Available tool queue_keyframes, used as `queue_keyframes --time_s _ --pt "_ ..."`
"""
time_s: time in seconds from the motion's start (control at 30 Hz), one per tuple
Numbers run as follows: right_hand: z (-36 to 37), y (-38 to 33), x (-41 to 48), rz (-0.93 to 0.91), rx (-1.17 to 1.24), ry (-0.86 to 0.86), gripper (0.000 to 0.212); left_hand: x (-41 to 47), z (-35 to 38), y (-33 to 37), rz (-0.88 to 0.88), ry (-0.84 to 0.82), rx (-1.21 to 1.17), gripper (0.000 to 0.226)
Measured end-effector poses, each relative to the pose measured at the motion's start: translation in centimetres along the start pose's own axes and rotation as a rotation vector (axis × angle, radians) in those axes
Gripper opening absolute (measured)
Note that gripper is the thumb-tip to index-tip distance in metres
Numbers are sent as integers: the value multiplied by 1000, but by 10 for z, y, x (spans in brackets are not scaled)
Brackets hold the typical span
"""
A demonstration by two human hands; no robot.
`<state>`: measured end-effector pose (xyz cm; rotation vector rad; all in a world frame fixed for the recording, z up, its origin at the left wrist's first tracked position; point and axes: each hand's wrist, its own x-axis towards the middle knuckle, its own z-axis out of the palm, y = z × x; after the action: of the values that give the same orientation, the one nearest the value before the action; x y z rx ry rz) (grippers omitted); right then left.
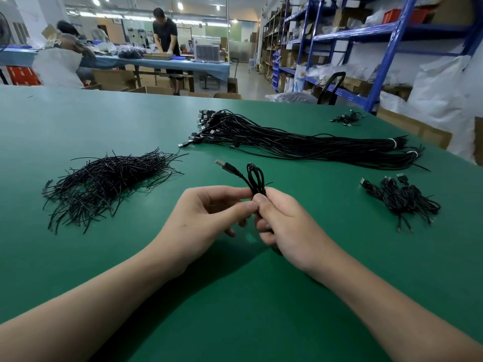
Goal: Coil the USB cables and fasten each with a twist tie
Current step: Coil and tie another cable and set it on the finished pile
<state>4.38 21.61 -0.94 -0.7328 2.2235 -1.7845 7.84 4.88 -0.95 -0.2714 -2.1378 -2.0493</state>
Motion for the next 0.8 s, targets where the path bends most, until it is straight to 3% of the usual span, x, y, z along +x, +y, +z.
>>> queue_keyframes --time_s 0.27,0.53,0.7,0.8 --pt "0 3 -3 -38 -315 78 28 3 -1 -4 -138 -46 -201 23" --pt "0 -1 -4 -18 -265 111 30 2 -3 -4 -119 -96 -273 28" --pt "3 -8 -5 31 -134 55 32 2 -5 -3 -49 -48 -62 28" --pt "4 -10 -6 60 -32 2 33 4 -7 -3 -12 -44 -70 27"
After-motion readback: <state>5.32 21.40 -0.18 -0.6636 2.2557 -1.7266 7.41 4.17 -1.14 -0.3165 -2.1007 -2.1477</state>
